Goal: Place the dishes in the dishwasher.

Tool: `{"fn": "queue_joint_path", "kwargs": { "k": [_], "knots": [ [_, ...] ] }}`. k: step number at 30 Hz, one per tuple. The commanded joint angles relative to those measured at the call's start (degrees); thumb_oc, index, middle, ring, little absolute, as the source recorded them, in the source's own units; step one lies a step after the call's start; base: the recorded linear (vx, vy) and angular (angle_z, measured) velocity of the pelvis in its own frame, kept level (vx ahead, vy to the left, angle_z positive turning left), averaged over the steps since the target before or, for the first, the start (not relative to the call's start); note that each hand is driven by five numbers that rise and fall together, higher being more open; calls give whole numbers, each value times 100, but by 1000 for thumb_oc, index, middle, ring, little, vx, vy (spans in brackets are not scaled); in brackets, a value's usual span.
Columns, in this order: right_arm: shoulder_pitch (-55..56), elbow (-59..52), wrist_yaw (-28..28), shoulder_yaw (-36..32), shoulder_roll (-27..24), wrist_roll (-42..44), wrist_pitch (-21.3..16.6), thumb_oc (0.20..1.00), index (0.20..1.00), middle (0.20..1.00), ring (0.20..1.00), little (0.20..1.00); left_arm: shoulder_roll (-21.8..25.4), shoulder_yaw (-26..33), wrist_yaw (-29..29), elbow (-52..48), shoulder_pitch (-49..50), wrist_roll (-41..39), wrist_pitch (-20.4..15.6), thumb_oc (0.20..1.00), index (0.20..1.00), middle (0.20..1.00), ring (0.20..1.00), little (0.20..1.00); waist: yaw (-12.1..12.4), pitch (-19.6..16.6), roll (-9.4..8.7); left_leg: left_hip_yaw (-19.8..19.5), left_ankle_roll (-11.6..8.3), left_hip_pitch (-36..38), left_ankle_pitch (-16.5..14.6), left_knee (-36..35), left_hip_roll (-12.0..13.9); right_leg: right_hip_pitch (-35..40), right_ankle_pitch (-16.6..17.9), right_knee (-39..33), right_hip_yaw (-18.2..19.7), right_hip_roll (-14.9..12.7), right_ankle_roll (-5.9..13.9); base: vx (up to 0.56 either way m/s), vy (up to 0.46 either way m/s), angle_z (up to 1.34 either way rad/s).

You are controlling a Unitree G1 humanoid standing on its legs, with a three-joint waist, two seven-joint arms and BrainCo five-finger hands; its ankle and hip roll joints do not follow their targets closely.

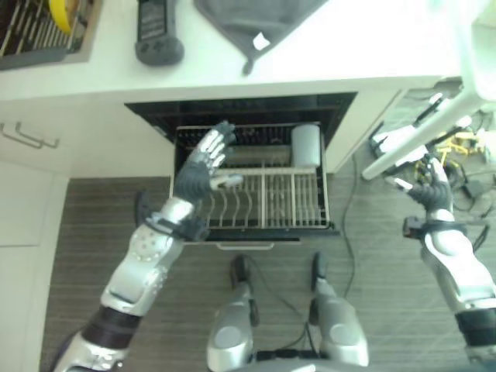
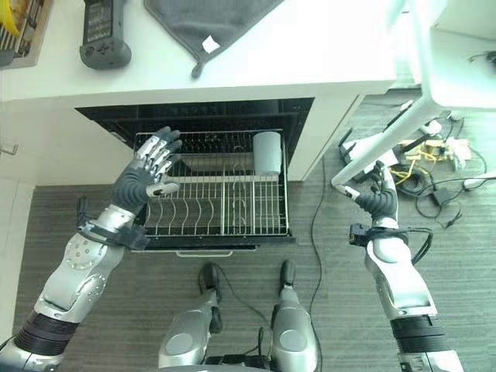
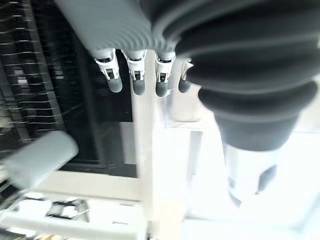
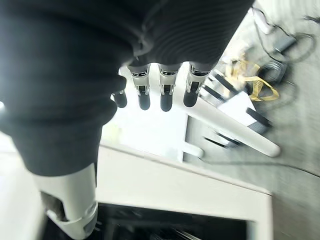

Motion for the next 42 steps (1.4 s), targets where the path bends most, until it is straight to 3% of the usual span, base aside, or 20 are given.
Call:
{"fn": "queue_joint_path", "kwargs": {
  "k": [1,9,12,15,16,17,20,21,22,23,25,26,27,29,31,34,36,38,39,42],
  "knots": [
    [73,-248,-10,-127,-34,-180,-421,1000,1000,1000,1000,1000,-46,317,98,11,132,164,-631,1000,1000,1000,1000,1000,57,-777,2,13,328,287,-605,39,-391,91,-518,370,66,195,38,142,-155,6],
    [764,-880,147,-612,73,-436,-380,1000,1000,1000,1000,1000,-304,1231,-34,-179,1196,-477,-754,1000,1000,1000,1000,1000,259,-1275,72,38,241,697,-673,49,-440,718,-559,1,-114,221,-12,110,-118,16],
    [817,-756,7,-801,-21,-463,-387,1000,1000,1000,1000,1000,-392,1157,-281,-109,1245,-566,-752,1000,1000,1000,1000,1000,153,-1275,7,523,13,793,-482,155,-4,825,-535,1,-382,135,-24,1,191,47],
    [710,-728,78,-998,-246,-352,-332,1000,1000,1000,1000,1000,-469,1071,-162,-195,1396,-597,-875,1000,1000,1000,1000,1000,208,-1256,-94,17,-201,711,-433,447,365,797,-424,1,-217,14,-44,-4,422,37],
    [637,-750,197,-1031,-359,-355,-242,1000,1000,1000,1000,1000,-536,1155,-128,-241,1498,-771,-903,1000,1000,1000,1000,1000,247,-1280,-101,-220,-281,693,-260,515,591,765,-405,2,-80,-31,-28,-77,1062,-33],
    [451,-789,283,-1020,-571,-451,-42,1000,1000,1000,1000,1000,-646,1192,-55,-246,1520,-895,-978,1000,1000,1000,1000,1000,232,-1370,-77,-395,-502,729,478,472,1344,703,-413,5,129,-171,21,-80,1052,-64],
    [80,-680,230,-906,-757,-510,99,1000,1000,1000,1000,1000,-745,1040,51,-53,1385,-693,-1171,1000,1000,1000,1000,1000,153,-1411,-11,-444,-647,897,783,290,1769,532,-289,52,241,-464,129,-141,858,-66],
    [-197,-578,166,-795,-887,-494,142,1000,1000,1000,1000,1000,-738,980,147,63,1300,-582,-1323,1000,1000,1000,1000,1000,105,-1393,43,-542,-701,1017,633,336,1797,365,-172,122,381,-775,316,-236,1065,-44],
    [-355,-424,103,-796,-959,-461,59,1000,1000,1000,1000,1000,-620,1076,73,146,1194,-636,-1352,1000,1000,1000,1000,1000,-46,-1341,84,-280,-773,1057,190,609,1734,145,-113,351,588,-1071,575,-250,870,-33],
    [-378,-383,98,-799,-954,-463,19,1000,1000,1000,1000,1000,-597,1100,45,173,1151,-668,-1341,1000,1000,1000,1000,1000,-51,-1307,59,-222,-766,1007,122,731,1706,78,-66,419,640,-1131,608,-220,750,4],
    [-154,-246,6,-1066,-770,-660,-316,1000,1000,1000,1000,1000,-399,1170,-339,333,825,-1112,-1037,1000,1000,1000,1000,1000,-81,-1079,-99,-161,-696,623,-975,1662,1375,29,320,661,689,-1743,894,-132,609,15],
    [217,-413,185,-1328,-605,-594,-521,1000,1000,1000,1000,1000,-169,1238,-466,367,706,-851,-798,1000,1000,1000,1000,1000,3,-921,-239,-221,-544,396,-1301,2017,1122,50,722,797,335,-2085,898,-81,511,13],
    [296,-495,260,-1388,-592,-551,-544,1000,1000,1000,1000,1000,-106,1290,-446,334,739,-787,-751,1000,1000,1000,1000,1000,57,-881,-262,-114,-511,451,-1395,2041,1076,4,841,946,35,-2128,898,-95,537,29],
    [412,-648,350,-1495,-609,-446,-549,1000,1000,1000,1000,1000,37,1559,-540,227,981,-1064,-632,1000,1000,1000,1000,1000,131,-905,-320,129,-347,618,-1442,1884,841,-99,765,1295,-223,-1976,881,-89,456,-11],
    [336,-737,202,-1354,-605,-262,-510,1000,1000,1000,1000,1000,45,1775,-693,153,1275,-1355,-581,1000,1000,1000,1000,1000,331,-1072,-268,271,-111,814,-1431,1445,459,58,192,1443,-739,-1511,707,-117,515,-64],
    [123,-914,49,-1018,-461,-370,-375,1000,1000,1000,1000,1000,-103,1743,-687,84,1350,-1326,-459,1000,1000,1000,1000,1000,455,-1188,-203,320,173,1082,-1283,796,64,88,-50,1884,-888,-933,556,-64,360,-46],
    [178,-1036,-47,-965,-372,-374,-365,1000,1000,1000,1000,1000,-196,1633,-649,99,1257,-1231,-367,1000,1000,1000,1000,1000,389,-1255,-208,304,355,1105,-1210,598,-120,127,-293,1951,-737,-428,405,-2,220,-23],
    [491,-1104,-168,-1138,-342,-192,-421,1000,1000,1000,1000,1000,-296,1331,-623,180,1027,-1179,-279,1000,1000,1000,1000,1000,76,-1383,-287,65,533,1154,-1193,389,-510,234,-628,1763,69,667,52,103,163,8],
    [571,-1116,-175,-1185,-304,-181,-424,1000,1000,1000,1000,1000,-348,1235,-600,192,957,-1133,-267,1000,1000,1000,1000,1000,-9,-1425,-328,-32,563,1216,-1195,303,-648,183,-548,1649,184,852,23,118,74,44],
    [959,-1106,-182,-1380,-241,55,-704,1000,1000,1000,1000,1000,-410,1154,-655,180,886,-1076,-238,1000,1000,1000,1000,1000,-18,-1485,-402,-199,619,1142,-1163,322,-873,230,-445,1355,-147,766,-26,77,-66,87]
  ]
}}
